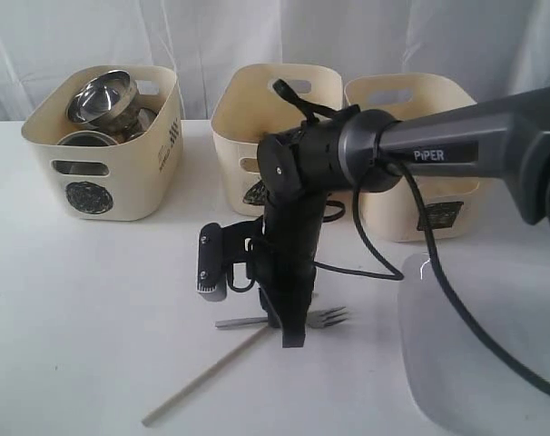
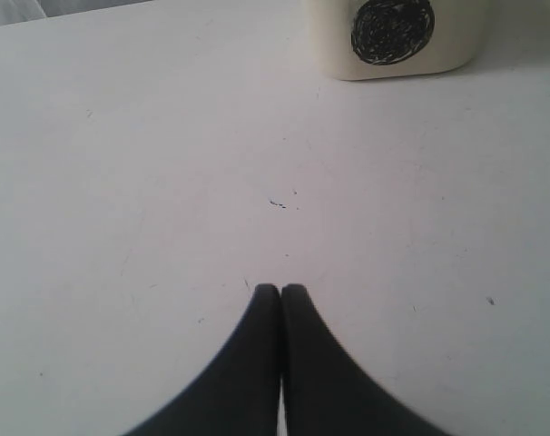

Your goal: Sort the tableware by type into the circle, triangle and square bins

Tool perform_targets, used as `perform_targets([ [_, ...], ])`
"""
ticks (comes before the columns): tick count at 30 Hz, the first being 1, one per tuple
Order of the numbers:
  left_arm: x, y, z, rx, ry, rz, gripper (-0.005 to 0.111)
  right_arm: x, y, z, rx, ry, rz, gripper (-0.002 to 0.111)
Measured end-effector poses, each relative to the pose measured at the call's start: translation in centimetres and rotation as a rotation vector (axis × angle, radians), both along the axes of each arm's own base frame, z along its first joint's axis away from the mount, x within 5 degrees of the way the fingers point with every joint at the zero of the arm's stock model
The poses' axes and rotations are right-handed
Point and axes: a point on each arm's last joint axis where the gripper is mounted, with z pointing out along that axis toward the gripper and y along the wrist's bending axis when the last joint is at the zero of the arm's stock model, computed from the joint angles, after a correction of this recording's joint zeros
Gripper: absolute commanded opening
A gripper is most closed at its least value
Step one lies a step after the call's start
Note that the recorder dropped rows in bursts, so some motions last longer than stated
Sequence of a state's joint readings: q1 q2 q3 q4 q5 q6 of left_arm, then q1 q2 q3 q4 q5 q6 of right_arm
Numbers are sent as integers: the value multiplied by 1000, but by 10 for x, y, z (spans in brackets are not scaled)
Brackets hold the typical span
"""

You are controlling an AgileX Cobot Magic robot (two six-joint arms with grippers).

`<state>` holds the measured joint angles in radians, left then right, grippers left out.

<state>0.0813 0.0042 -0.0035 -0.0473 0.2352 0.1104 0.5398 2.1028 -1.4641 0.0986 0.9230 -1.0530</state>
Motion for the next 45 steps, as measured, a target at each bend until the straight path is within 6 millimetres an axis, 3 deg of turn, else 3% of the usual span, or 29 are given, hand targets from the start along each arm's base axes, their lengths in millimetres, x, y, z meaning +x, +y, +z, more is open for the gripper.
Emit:
perform_targets([
  [1,0,0,0,0,0,0,0,0,0,0,0,0,1,0],
  [8,0,0,0,0,0,0,0,0,0,3,0,-4,3,0],
  [12,0,0,0,0,0,0,0,-3,-2,46,62,-109,1,0],
  [15,0,0,0,0,0,0,0,-4,-3,101,186,-324,-12,0],
  [20,0,0,0,0,0,0,0,9,-5,158,425,-681,-127,0],
  [23,0,0,0,0,0,0,0,18,-9,180,563,-826,-231,0],
  [25,0,0,0,0,0,0,0,21,-11,183,605,-833,-287,0],
  [28,0,0,0,0,0,0,0,21,-11,175,621,-754,-369,0],
  [31,0,0,0,0,0,0,0,21,-9,150,541,-603,-416,4],
  [33,0,0,0,0,0,0,0,20,-9,126,446,-489,-409,13],
  [40,0,0,0,0,0,0,0,13,-12,46,131,-144,-352,60],
  [45,0,0,0,0,0,0,0,20,-10,24,94,-173,-232,65],
])
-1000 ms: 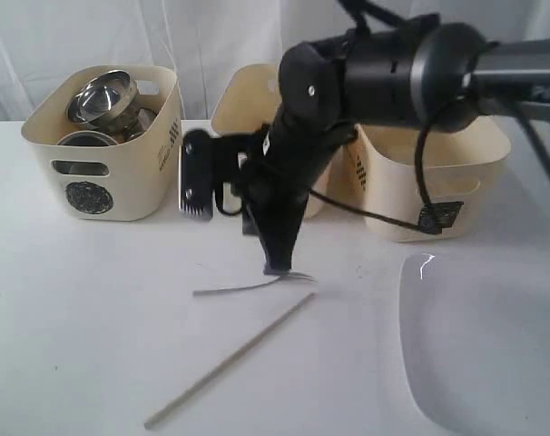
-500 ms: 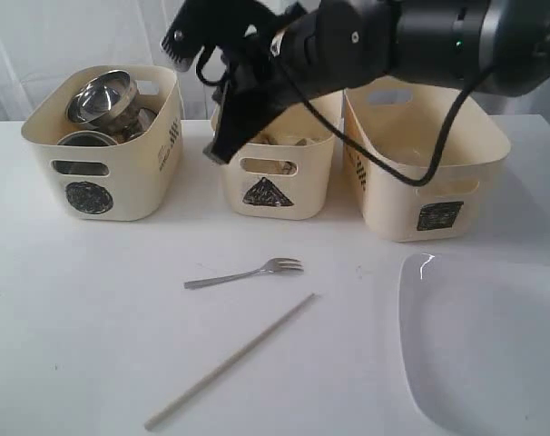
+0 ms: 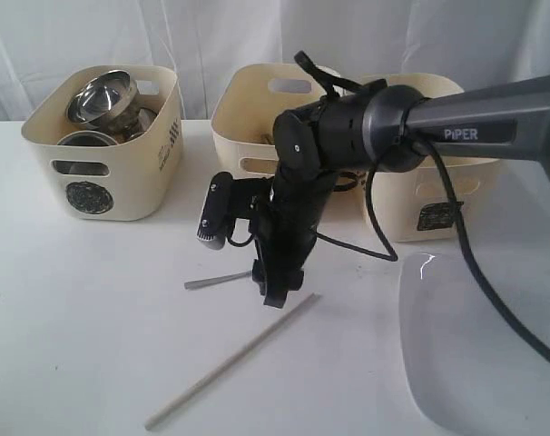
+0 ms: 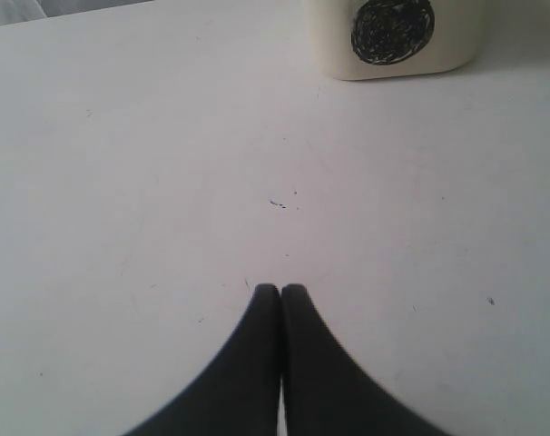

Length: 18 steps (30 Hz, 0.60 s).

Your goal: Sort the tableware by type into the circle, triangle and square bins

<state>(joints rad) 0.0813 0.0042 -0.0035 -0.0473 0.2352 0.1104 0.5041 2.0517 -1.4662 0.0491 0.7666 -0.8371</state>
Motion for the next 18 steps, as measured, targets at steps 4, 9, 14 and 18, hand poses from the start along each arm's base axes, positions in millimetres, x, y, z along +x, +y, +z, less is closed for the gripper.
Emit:
perform_targets([
  [4,0,0,0,0,0,0,0,9,4,0,20,-99,68,65],
  [9,0,0,0,0,0,0,0,13,6,-11,19,-110,78,65],
  [14,0,0,0,0,0,0,0,15,7,-20,27,-99,42,65],
  [18,0,0,0,0,0,0,0,13,6,-18,81,-41,-155,65],
])
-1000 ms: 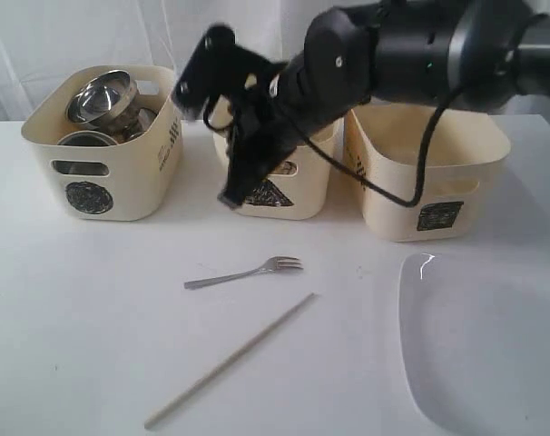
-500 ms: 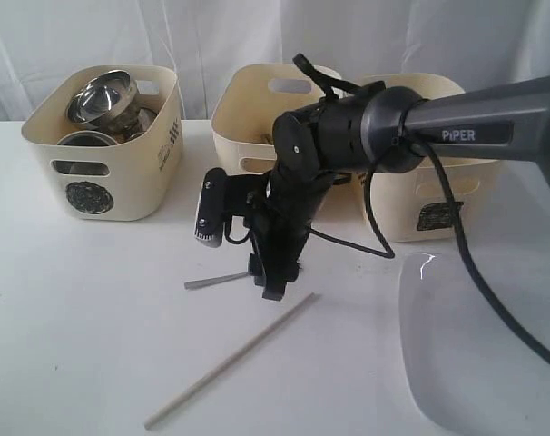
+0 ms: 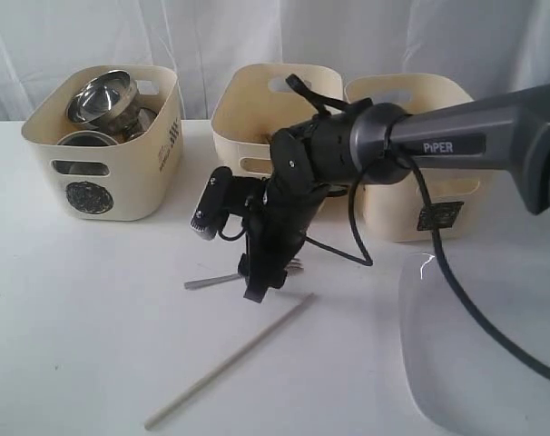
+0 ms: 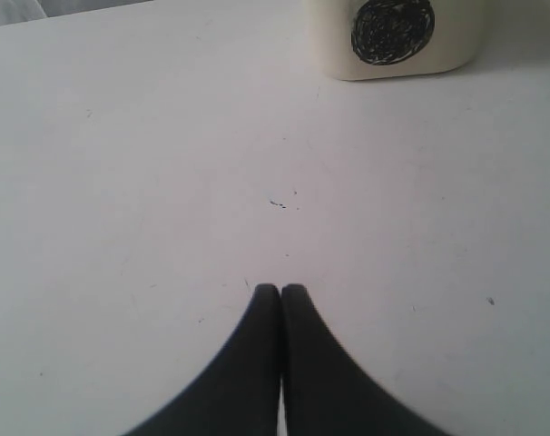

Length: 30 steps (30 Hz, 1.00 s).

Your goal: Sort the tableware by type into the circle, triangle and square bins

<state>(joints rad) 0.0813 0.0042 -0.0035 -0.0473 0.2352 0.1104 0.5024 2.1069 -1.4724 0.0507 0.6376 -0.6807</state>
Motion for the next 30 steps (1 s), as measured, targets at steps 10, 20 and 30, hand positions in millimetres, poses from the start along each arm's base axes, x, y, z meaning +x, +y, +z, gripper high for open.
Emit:
perform_targets([
  [10,0,0,0,0,0,0,0,-24,-15,18,-179,273,16,63],
  [20,0,0,0,0,0,0,0,13,-8,59,102,163,-143,19],
  [30,0,0,0,0,0,0,0,11,-17,54,127,303,-179,16],
])
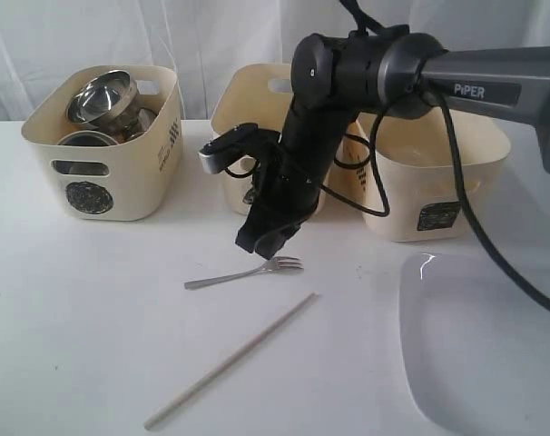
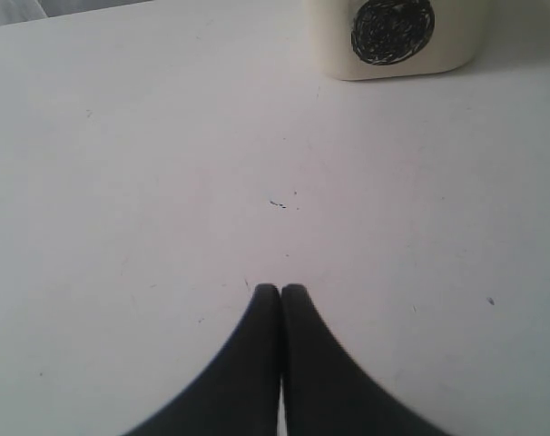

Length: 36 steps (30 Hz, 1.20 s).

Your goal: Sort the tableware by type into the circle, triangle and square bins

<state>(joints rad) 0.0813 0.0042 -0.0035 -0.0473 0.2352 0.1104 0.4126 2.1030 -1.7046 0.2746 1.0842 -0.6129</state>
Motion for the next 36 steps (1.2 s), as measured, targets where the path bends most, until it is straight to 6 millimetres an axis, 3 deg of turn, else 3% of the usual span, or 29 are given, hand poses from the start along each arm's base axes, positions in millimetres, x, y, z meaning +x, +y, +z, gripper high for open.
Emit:
perform_targets([
  [8,0,0,0,0,0,0,0,7,3,2,33,-75,-25,18],
  [13,0,0,0,0,0,0,0,4,3,-4,13,-63,103,50],
  [16,0,0,0,0,0,0,0,2,2,-21,-17,-4,209,64],
  [21,0,0,0,0,0,0,0,8,0,-45,-82,-26,312,63],
  [31,0,0,0,0,0,0,0,22,-2,-49,-139,-177,343,63],
  [36,0,0,0,0,0,0,0,26,-1,-64,-141,-177,339,63],
])
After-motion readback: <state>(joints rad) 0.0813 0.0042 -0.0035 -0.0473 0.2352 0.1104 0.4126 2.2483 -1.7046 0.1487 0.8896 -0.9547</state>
